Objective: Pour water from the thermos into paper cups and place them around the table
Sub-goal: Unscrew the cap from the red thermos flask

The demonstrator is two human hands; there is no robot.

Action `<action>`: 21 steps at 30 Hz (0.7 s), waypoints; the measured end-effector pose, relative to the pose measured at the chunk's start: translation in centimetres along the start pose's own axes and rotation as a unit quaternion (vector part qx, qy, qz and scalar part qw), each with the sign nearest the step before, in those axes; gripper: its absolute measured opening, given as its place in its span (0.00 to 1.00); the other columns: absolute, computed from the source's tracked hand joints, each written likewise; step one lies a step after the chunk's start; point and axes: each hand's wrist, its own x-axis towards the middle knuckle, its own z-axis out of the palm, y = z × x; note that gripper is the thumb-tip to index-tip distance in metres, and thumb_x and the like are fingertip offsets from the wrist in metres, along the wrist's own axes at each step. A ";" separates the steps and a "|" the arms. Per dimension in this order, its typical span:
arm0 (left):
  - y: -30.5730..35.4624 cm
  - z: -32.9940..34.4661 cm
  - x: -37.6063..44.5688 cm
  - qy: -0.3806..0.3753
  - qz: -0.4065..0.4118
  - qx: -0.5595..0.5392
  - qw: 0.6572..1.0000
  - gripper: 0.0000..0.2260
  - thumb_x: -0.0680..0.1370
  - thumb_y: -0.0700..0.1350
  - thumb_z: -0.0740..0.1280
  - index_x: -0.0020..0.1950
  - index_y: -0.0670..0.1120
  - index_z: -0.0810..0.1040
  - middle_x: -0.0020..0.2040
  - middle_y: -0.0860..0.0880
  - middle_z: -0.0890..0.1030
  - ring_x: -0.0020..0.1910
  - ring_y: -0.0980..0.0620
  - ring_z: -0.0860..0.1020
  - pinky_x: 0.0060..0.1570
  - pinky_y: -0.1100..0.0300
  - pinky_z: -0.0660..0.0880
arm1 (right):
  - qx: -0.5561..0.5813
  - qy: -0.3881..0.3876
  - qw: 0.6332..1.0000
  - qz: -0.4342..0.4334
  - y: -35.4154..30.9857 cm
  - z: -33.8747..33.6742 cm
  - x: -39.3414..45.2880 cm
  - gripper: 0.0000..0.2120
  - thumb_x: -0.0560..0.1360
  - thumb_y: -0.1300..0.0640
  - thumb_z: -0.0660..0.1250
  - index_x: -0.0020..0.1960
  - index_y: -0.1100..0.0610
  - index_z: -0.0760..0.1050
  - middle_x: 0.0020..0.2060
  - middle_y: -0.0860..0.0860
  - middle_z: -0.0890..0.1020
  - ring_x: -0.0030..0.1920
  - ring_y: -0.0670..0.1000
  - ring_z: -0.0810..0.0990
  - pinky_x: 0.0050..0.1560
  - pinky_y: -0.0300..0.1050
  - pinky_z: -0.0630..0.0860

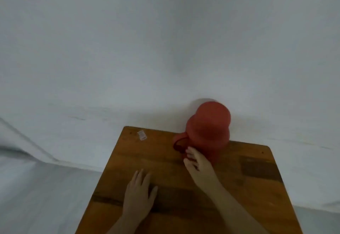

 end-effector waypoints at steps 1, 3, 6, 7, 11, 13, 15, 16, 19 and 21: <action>-0.5 0.3 0.3 -0.001 -0.005 0.008 1.000 0.27 0.77 0.63 0.48 0.74 0.52 0.52 0.77 0.49 0.50 0.75 0.49 0.47 0.73 0.53 0.48 | 0.048 0.001 0.999 0.020 -0.4 0.8 1.1 0.22 0.77 0.57 0.58 0.70 0.54 0.59 0.61 0.43 0.68 0.62 0.41 0.66 0.62 0.34 0.64; -1.3 1.1 0.4 0.005 -0.009 0.033 0.999 0.39 0.69 0.71 0.32 0.74 0.52 0.49 0.77 0.48 0.46 0.75 0.48 0.44 0.73 0.53 0.44 | 0.092 0.010 0.995 0.040 -0.8 2.0 2.2 0.22 0.78 0.57 0.57 0.71 0.53 0.58 0.64 0.45 0.67 0.62 0.39 0.64 0.61 0.34 0.62; -2.2 1.9 0.5 0.018 0.000 0.037 0.999 0.56 0.51 0.70 0.15 0.74 0.52 0.48 0.77 0.49 0.44 0.75 0.50 0.42 0.73 0.55 0.41 | 0.118 0.019 0.990 0.074 -0.5 3.4 3.2 0.23 0.78 0.54 0.56 0.71 0.51 0.56 0.69 0.48 0.64 0.65 0.42 0.62 0.62 0.36 0.59; -2.4 2.0 0.6 0.022 -0.005 0.028 0.999 0.58 0.50 0.70 0.15 0.74 0.52 0.49 0.77 0.49 0.45 0.75 0.51 0.43 0.73 0.56 0.41 | 0.114 0.011 0.989 0.089 -0.3 3.5 3.6 0.22 0.78 0.53 0.55 0.72 0.52 0.56 0.70 0.49 0.63 0.68 0.45 0.62 0.63 0.38 0.58; -2.6 1.3 1.1 0.016 -0.014 0.009 1.000 0.60 0.49 0.71 0.15 0.73 0.51 0.53 0.76 0.50 0.49 0.75 0.52 0.46 0.73 0.56 0.43 | 0.107 0.005 0.990 0.088 -0.5 2.9 3.8 0.11 0.78 0.51 0.55 0.57 0.50 0.72 0.57 0.53 0.76 0.61 0.52 0.73 0.57 0.39 0.68; -2.4 0.8 1.2 0.013 -0.011 0.012 1.000 0.60 0.49 0.72 0.15 0.73 0.51 0.54 0.76 0.50 0.50 0.75 0.51 0.47 0.73 0.55 0.44 | 0.098 0.024 0.993 0.069 -0.3 2.4 2.2 0.10 0.77 0.51 0.57 0.43 0.53 0.74 0.43 0.60 0.79 0.45 0.52 0.78 0.44 0.36 0.72; -1.8 0.4 1.3 0.015 -0.007 -0.006 1.000 0.56 0.55 0.73 0.19 0.73 0.50 0.56 0.76 0.49 0.53 0.75 0.50 0.49 0.73 0.54 0.45 | 0.114 0.060 0.989 0.070 0.4 1.5 -0.3 0.12 0.76 0.53 0.58 0.36 0.53 0.74 0.35 0.55 0.77 0.35 0.43 0.76 0.37 0.28 0.69; -1.5 0.2 1.3 0.014 -0.002 -0.020 1.000 0.48 0.63 0.73 0.25 0.73 0.49 0.56 0.76 0.49 0.53 0.75 0.50 0.49 0.73 0.53 0.46 | 0.125 0.082 0.986 0.073 0.9 0.9 -1.7 0.12 0.76 0.55 0.59 0.34 0.53 0.73 0.32 0.52 0.77 0.33 0.40 0.75 0.36 0.27 0.69; 0.3 -0.1 2.0 0.009 0.044 -0.084 0.995 0.26 0.78 0.58 0.54 0.73 0.48 0.57 0.76 0.48 0.55 0.75 0.50 0.50 0.73 0.53 0.48 | 0.157 0.151 0.971 0.099 3.0 -1.4 -5.1 0.13 0.74 0.59 0.61 0.31 0.54 0.73 0.26 0.47 0.78 0.31 0.42 0.75 0.36 0.31 0.71; 2.2 -0.6 2.5 -0.008 0.083 -0.151 0.985 0.28 0.76 0.53 0.62 0.73 0.49 0.55 0.76 0.49 0.54 0.74 0.51 0.52 0.72 0.55 0.51 | 0.174 0.196 0.958 0.114 4.1 -3.2 -6.8 0.10 0.72 0.61 0.64 0.32 0.57 0.73 0.24 0.49 0.77 0.29 0.47 0.75 0.33 0.35 0.71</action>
